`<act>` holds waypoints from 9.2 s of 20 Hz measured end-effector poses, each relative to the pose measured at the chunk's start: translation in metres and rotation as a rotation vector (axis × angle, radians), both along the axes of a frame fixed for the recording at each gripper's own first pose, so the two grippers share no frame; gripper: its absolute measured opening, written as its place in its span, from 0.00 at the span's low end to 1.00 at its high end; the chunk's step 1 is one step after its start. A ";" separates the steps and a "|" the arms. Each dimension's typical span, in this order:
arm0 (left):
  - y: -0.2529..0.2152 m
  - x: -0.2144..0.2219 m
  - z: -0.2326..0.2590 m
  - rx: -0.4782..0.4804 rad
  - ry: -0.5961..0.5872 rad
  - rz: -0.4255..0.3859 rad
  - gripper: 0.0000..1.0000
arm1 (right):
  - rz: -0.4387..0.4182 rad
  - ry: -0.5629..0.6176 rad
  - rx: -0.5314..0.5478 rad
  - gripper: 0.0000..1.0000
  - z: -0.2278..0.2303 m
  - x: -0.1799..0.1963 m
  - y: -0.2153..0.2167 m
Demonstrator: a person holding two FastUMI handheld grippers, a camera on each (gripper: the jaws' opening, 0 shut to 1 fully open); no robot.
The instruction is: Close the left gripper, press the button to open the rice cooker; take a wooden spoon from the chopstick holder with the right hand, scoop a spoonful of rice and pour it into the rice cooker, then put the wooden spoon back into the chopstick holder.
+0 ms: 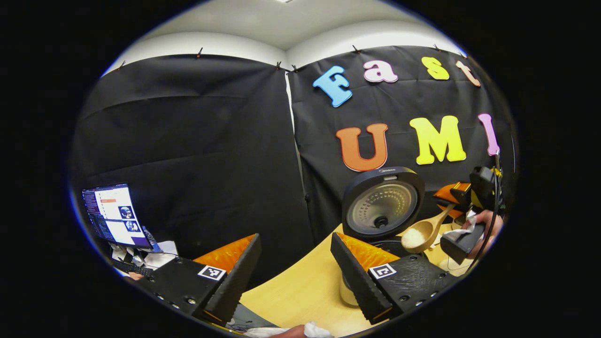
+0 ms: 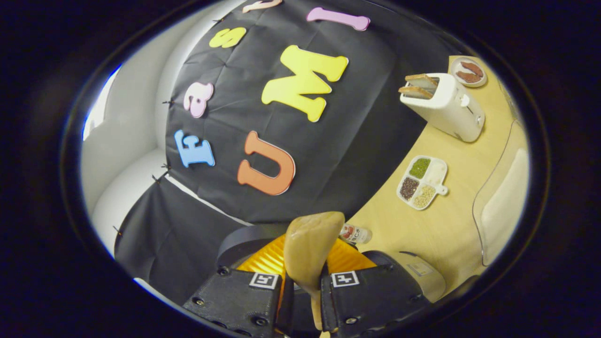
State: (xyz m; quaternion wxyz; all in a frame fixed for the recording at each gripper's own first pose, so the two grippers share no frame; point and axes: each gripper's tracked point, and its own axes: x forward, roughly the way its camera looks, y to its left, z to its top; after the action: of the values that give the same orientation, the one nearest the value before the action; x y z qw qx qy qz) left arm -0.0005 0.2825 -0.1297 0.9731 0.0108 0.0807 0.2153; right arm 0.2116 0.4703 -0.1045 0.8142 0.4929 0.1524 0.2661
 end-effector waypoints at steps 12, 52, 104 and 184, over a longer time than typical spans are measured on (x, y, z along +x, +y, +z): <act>0.019 -0.006 -0.014 -0.017 0.021 0.035 0.95 | 0.005 -0.365 -0.682 0.28 -0.040 -0.027 0.067; -0.014 0.001 0.017 0.048 0.001 -0.020 0.95 | -0.055 -0.238 -0.246 0.28 0.034 -0.007 -0.036; -0.215 0.059 0.046 0.095 -0.003 -0.285 0.95 | -0.526 0.080 -0.644 0.64 -0.181 0.088 -0.504; -0.172 0.107 -0.132 -0.285 0.499 -0.284 1.00 | -0.260 -0.152 -1.185 1.00 0.033 -0.197 -0.393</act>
State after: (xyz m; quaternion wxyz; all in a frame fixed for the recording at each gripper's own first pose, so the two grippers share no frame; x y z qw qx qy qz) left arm 0.1060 0.1109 -0.2619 0.9354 -0.0619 0.3438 0.0544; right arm 0.0142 0.0769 -0.0719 0.9843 -0.0495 0.1545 0.0691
